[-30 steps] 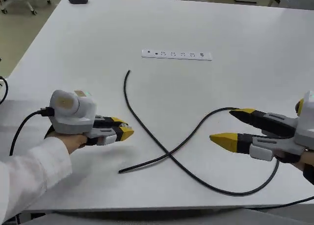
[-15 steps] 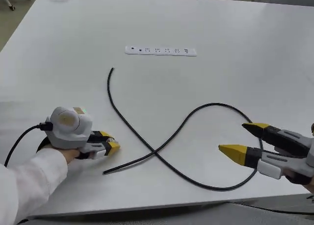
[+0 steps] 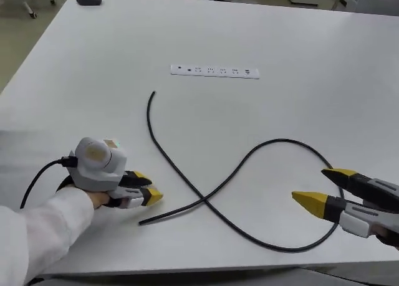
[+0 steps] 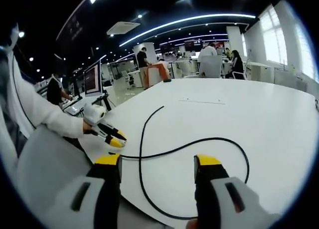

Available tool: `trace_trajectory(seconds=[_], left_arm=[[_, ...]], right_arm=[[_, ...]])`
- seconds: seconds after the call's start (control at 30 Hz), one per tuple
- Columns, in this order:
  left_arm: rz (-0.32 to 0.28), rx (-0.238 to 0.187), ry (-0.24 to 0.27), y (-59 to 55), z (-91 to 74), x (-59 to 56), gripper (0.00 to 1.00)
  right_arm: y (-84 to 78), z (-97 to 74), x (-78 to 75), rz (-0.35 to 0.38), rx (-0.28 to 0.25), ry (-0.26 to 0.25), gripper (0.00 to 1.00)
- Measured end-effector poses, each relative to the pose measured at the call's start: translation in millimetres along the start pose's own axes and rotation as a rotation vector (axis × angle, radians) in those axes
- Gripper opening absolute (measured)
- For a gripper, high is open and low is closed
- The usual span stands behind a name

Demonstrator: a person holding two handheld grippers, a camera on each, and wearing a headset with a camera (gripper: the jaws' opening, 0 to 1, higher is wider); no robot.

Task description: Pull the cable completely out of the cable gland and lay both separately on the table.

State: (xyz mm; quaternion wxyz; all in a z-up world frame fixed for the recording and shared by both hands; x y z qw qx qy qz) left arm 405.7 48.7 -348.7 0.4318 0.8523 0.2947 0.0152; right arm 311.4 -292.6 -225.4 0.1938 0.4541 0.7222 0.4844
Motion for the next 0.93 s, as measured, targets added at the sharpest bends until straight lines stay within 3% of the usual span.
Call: trace_trajectory(seconds=[0.13, 0.17, 0.2, 0.27, 0.33, 0.4, 0.5, 0.63, 0.83, 0.93], left_arm=[[-0.017, -0.024, -0.005, 13.5, -23.2, -6.9, 0.41], [-0.057, -0.074, -0.014, 20.8, -33.2, -9.3, 0.44], [-0.131, -0.119, -0.047, 26.9, -44.8, -13.4, 0.46], [-0.231, -0.233, -0.096, 37.5, -66.7, -22.6, 0.54], [-0.245, -0.302, -0.084, 43.3, -91.7, -31.3, 0.64], [-0.222, -0.334, -0.035, 45.9, -116.1, -38.3, 0.72], [-0.207, -0.345, 0.061, 45.2, -147.3, -45.9, 0.76], [-0.273, -0.376, 0.139, 36.8, -179.8, -56.6, 0.8], [-0.287, -0.296, 0.203, 16.8, -199.6, -67.2, 0.84], [-0.319, -0.314, 0.212, 10.3, -202.3, -67.8, 0.84]], right_arm=[[-1.7, -2.4, 1.0, -0.02, 0.034, 0.012, 0.62], [-7.8, -4.3, -1.9, -0.019, 0.093, 0.001, 0.61], [-10.4, -4.6, -3.4, -0.017, 0.112, -0.005, 0.61], [-13.5, -5.6, -4.4, -0.028, 0.106, -0.005, 0.6], [-16.1, -8.3, -4.8, -0.009, 0.102, -0.001, 0.6], [-19.4, -10.3, -5.3, 0.002, 0.105, -0.001, 0.6], [-23.7, -12.6, -5.7, 0.002, 0.133, 0.002, 0.61], [-27.2, -16.5, -6.2, 0.012, 0.148, 0.004, 0.62], [-34.2, -21.1, -4.7, 0.022, 0.198, 0.016, 0.64], [-37.6, -20.8, -5.0, 0.034, 0.217, 0.015, 0.64]])
Point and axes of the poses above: the centre of the closed fingertips' face, and the gripper's own axes: z roughly forward along the fingers, x roughly to its left, y roughly out of its top, the point moved 8 cm from there along -z, roughly backward along the fingers, and after that the axes turned 6 degrees about -y, right-handed, at the moved point
